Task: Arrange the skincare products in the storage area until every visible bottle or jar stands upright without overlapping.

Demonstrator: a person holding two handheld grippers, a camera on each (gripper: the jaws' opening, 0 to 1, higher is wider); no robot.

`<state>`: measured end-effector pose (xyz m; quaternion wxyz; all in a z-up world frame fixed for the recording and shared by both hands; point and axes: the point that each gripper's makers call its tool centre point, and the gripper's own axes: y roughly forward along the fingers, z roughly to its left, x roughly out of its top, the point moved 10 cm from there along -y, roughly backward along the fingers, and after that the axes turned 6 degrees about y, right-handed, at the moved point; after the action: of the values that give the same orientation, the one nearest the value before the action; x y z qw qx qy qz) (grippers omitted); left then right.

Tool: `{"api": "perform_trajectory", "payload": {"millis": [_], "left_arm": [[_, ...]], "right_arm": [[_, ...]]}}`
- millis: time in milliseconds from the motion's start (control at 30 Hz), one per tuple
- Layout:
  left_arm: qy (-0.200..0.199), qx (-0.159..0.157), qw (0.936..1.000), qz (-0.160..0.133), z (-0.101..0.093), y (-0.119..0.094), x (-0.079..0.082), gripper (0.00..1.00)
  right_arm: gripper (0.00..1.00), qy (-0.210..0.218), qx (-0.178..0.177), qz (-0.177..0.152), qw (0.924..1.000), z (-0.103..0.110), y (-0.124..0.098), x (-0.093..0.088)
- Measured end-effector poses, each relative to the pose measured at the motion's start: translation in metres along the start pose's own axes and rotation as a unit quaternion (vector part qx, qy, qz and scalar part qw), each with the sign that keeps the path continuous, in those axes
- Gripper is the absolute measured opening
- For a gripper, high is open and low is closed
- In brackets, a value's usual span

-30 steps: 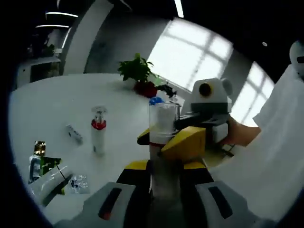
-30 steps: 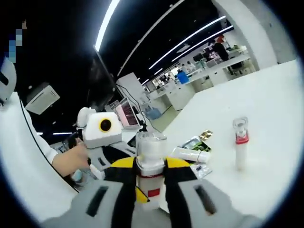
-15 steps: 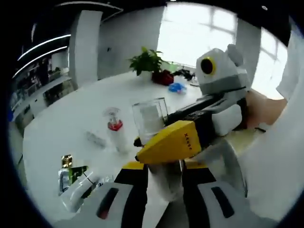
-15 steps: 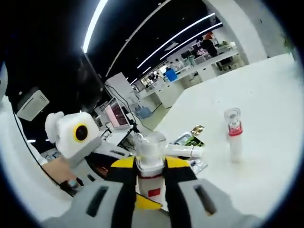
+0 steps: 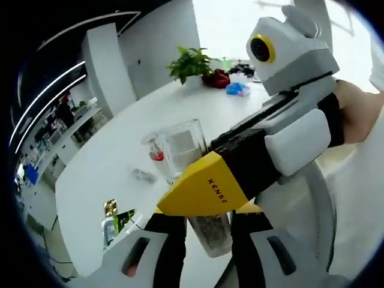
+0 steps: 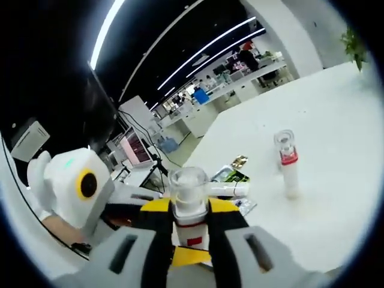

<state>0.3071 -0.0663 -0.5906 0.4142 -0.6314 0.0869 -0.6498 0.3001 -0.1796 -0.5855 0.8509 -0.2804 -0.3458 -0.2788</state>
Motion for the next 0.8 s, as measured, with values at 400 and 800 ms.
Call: {"api": "perform_trajectory", "payload": {"millis": [400,800], "left_arm": [[-0.017,-0.017,0.9997,-0.003,-0.0015,0.0003,-0.0048,0.22],[-0.061,-0.047,0.9965,-0.032,0.0057,0.0011,-0.0072,0.2]], "right_arm": [[0.2,-0.005,0.002,0.012,0.9999,0.0001,-0.0022,-0.0054],[0.21,-0.037,0.033,0.016,0.9986,-0.0023,0.0,-0.0012]]}}
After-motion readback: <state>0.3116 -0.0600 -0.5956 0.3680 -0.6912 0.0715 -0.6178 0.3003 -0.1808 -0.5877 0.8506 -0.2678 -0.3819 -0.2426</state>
